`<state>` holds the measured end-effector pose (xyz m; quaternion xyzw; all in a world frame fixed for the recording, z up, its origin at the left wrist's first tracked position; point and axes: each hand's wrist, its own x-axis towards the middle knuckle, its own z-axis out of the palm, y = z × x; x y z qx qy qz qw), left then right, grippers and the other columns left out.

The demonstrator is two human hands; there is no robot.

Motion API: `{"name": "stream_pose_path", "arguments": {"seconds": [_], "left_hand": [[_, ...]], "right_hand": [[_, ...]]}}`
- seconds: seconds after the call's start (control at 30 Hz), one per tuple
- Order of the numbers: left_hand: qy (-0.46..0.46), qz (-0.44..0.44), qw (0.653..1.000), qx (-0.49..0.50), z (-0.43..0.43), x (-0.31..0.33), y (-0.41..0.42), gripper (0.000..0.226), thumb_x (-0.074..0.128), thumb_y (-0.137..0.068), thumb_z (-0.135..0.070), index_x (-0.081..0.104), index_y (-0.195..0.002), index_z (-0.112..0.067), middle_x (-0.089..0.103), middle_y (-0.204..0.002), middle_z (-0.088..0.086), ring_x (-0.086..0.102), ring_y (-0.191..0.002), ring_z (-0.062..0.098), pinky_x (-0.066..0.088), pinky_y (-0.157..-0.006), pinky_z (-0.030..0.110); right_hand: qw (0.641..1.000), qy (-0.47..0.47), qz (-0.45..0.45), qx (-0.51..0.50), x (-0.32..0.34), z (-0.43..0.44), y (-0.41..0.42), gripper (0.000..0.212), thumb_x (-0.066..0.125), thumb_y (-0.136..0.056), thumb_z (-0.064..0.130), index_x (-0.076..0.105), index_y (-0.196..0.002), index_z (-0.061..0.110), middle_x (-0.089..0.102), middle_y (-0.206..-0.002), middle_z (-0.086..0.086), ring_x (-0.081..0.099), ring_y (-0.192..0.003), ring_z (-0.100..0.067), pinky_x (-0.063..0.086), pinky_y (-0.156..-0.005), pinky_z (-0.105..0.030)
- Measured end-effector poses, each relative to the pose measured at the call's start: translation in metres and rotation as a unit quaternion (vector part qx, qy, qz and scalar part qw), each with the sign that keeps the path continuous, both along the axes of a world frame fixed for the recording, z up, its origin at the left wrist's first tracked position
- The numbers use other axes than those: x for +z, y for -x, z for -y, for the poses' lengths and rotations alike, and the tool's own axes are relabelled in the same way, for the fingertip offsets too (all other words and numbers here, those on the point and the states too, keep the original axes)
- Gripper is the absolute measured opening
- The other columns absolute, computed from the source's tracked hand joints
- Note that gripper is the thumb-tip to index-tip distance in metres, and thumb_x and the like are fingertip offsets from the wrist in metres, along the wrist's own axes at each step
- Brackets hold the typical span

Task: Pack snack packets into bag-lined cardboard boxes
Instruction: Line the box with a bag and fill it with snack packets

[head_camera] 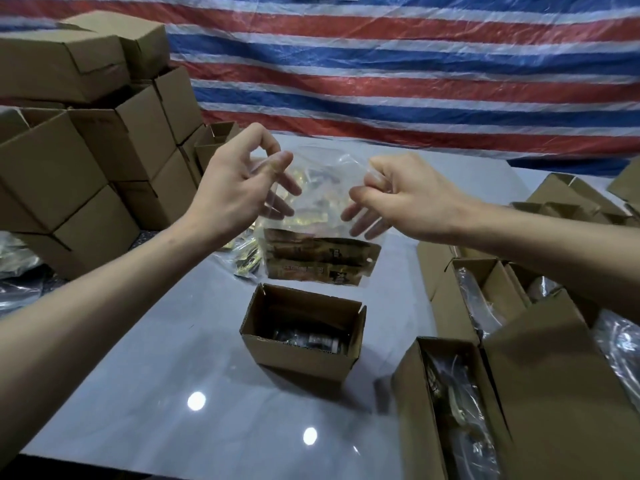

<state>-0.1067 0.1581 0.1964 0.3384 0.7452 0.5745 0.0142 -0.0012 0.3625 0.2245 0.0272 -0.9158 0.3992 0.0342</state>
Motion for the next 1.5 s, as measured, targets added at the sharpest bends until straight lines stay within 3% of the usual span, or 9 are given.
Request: {"name": "stream_pose_path", "arguments": {"seconds": [0.23,0.37,0.53,0.63,0.83,0.93,1.07,1.3,1.5], "left_hand": [[0.047,0.041,0.998,-0.019,0.002,-0.016,-0.006,0.019,0.052,-0.104,-0.023,0.046,-0.100,-0.006,0.074,-0.077,0.009,0.071,-0.058,0.034,0.061,-0.051,0.043],[0.067,0.067,0.995,-0.028,0.005,-0.044,-0.008,0.018,0.051,-0.104,-0.023,0.045,-0.094,-0.009,0.073,-0.075,0.010,0.069,-0.056,0.034,0.058,-0.050,0.042],[0.118,0.071,0.989,-0.044,0.011,-0.079,-0.002,0.014,0.052,-0.102,-0.025,0.049,-0.095,-0.013,0.074,-0.079,0.011,0.073,-0.070,0.026,0.060,-0.069,0.043],[0.193,0.003,0.977,-0.088,0.016,-0.093,-0.001,0.019,0.051,-0.101,-0.026,0.062,-0.096,-0.011,0.074,-0.085,0.003,0.070,-0.081,0.011,0.053,-0.078,0.026],[0.345,-0.053,0.926,-0.140,0.026,-0.109,0.000,0.025,0.054,-0.103,-0.017,0.064,-0.080,-0.012,0.057,-0.069,-0.004,0.048,-0.064,0.005,0.038,-0.061,0.022],[0.384,0.026,0.909,-0.157,0.027,-0.119,0.000,0.022,0.054,-0.102,-0.016,0.066,-0.086,-0.006,0.063,-0.073,0.000,0.052,-0.065,0.010,0.045,-0.065,0.032],[0.411,0.090,0.896,-0.142,0.020,-0.129,-0.003,0.020,0.054,-0.099,-0.008,0.064,-0.082,-0.011,0.064,-0.064,-0.008,0.053,-0.048,-0.002,0.039,-0.049,0.015],[0.586,-0.068,0.800,-0.110,-0.016,-0.140,-0.014,0.006,0.052,-0.094,-0.020,0.059,-0.094,-0.019,0.065,-0.099,0.010,0.062,-0.091,0.028,0.040,-0.067,0.030],[0.634,-0.037,0.771,-0.050,-0.039,-0.169,-0.013,0.027,0.056,-0.097,-0.028,0.056,-0.120,-0.014,0.062,-0.125,0.009,0.061,-0.115,0.029,0.042,-0.083,0.035]], "right_hand": [[0.996,0.050,0.073,-0.031,-0.021,0.008,-0.011,0.020,0.047,-0.104,0.007,0.052,-0.099,-0.012,0.075,-0.091,-0.014,0.076,-0.076,-0.028,0.063,-0.068,-0.046],[0.993,0.038,0.109,-0.025,-0.041,0.010,-0.014,0.020,0.052,-0.102,0.010,0.053,-0.083,0.004,0.075,-0.091,-0.017,0.076,-0.076,-0.026,0.063,-0.071,-0.046],[0.983,-0.143,0.119,0.000,-0.071,0.009,-0.009,0.033,0.064,-0.095,0.017,0.043,-0.070,0.020,0.071,-0.081,-0.004,0.070,-0.074,-0.018,0.052,-0.061,-0.023],[0.967,-0.222,0.124,0.012,-0.084,0.010,-0.010,0.033,0.065,-0.086,0.008,0.040,-0.070,0.021,0.060,-0.076,-0.003,0.059,-0.079,-0.025,0.047,-0.066,-0.033],[0.943,-0.260,0.198,0.061,-0.117,0.024,-0.019,0.035,0.070,-0.085,0.014,0.038,-0.072,0.022,0.052,-0.077,0.003,0.051,-0.080,-0.022,0.043,-0.063,-0.033],[0.948,-0.212,0.223,0.083,-0.130,0.034,-0.020,0.031,0.077,-0.085,0.027,0.047,-0.084,0.022,0.055,-0.078,0.007,0.051,-0.079,-0.018,0.033,-0.055,-0.026],[0.965,-0.165,0.201,0.021,-0.142,0.041,-0.016,0.022,0.060,-0.094,0.024,0.050,-0.111,0.014,0.066,-0.097,-0.004,0.061,-0.091,-0.024,0.045,-0.071,-0.031],[0.933,-0.340,0.118,0.018,-0.161,0.035,-0.008,0.030,0.052,-0.087,0.004,0.042,-0.114,0.014,0.061,-0.111,-0.012,0.060,-0.097,-0.037,0.036,-0.066,-0.037],[0.923,-0.374,0.064,-0.066,-0.181,0.050,-0.004,0.034,0.059,-0.079,0.003,0.053,-0.111,0.012,0.048,-0.114,-0.009,0.047,-0.108,-0.030,0.032,-0.080,-0.033]]}}
